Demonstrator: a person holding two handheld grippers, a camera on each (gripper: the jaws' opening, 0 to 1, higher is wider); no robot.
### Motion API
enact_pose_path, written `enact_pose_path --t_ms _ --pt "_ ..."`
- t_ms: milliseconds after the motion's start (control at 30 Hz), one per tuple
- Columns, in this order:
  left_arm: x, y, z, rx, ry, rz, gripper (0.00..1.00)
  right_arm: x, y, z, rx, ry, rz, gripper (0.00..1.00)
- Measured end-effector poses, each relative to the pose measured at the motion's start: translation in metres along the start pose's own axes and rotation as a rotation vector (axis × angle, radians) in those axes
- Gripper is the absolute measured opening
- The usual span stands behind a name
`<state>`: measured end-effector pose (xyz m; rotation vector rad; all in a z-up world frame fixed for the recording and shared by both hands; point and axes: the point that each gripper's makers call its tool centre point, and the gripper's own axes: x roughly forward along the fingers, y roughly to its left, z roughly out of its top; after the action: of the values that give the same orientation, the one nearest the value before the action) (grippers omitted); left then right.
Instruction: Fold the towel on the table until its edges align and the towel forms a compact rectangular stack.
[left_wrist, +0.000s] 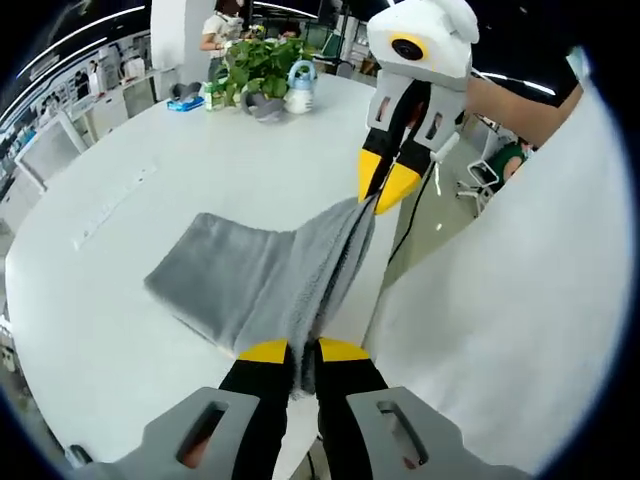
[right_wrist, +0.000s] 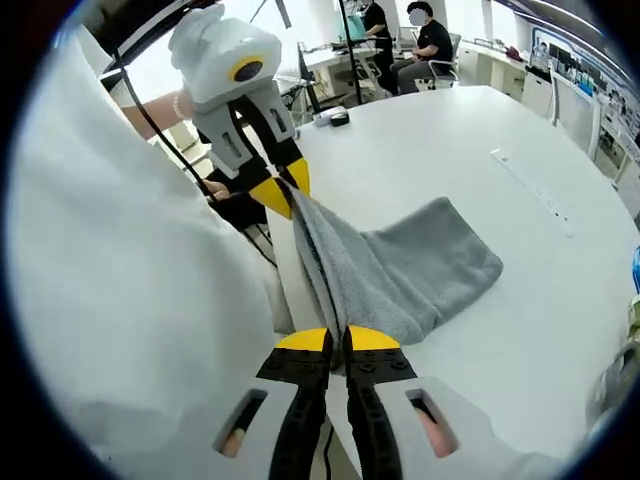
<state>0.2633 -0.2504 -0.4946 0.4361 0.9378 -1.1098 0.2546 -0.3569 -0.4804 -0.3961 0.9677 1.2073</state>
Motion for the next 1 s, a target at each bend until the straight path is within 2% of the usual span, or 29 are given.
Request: enact_pose_path --t_ms 133,300,400,800,1000 --pt "-0.007 0.007 0.007 0.006 -0.015 0.017 0.09 -0.004 -0.003 0.010 -0.016 -0.011 -0.011 0.03" --pt "-0.016 0.025 0.020 0.033 -0.038 0.067 0.09 -0.011 -0.016 0.026 -0.037 -0.032 -0.046 0.03" --pt "-0.019 0.034 0.027 0.034 -0.050 0.076 0.09 -0.014 -0.024 0.032 -0.049 -0.040 -0.064 0.03" --pt "-0.010 0.069 0.047 0.048 -0.067 0.121 0.09 -0.012 -0.066 0.045 -0.085 -0.028 -0.139 0.02" --pt "-0.006 0.093 0.052 -0.002 -0.071 0.121 0.09 -0.006 -0.089 0.055 -0.050 -0.042 -0.136 0.02"
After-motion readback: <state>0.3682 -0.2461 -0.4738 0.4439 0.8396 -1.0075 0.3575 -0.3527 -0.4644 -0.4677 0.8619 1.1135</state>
